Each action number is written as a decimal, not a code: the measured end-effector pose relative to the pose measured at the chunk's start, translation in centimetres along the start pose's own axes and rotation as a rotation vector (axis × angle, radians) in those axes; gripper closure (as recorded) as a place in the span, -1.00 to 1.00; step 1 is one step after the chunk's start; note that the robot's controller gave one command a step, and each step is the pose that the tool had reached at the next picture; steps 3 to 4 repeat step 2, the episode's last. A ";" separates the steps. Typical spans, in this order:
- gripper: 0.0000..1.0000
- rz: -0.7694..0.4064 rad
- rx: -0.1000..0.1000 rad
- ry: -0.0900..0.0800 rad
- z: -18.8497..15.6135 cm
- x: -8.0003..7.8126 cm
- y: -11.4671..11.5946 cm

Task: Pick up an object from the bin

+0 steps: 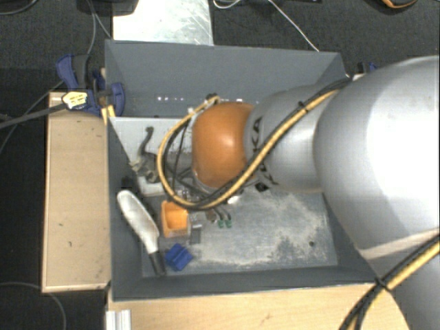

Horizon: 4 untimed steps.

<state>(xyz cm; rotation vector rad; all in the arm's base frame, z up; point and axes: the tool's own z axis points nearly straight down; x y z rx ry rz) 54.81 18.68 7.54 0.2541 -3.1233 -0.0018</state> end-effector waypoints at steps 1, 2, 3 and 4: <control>1.00 0.001 0.001 0.007 -1.6 0.2 0.0; 1.00 0.002 0.001 0.002 -3.8 0.1 0.0; 1.00 0.002 0.001 0.002 -3.8 0.1 0.0; 1.00 0.002 0.001 0.002 -3.8 0.1 0.0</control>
Offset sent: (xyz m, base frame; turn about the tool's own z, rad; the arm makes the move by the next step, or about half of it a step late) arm 0.0001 0.0002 0.0764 0.0000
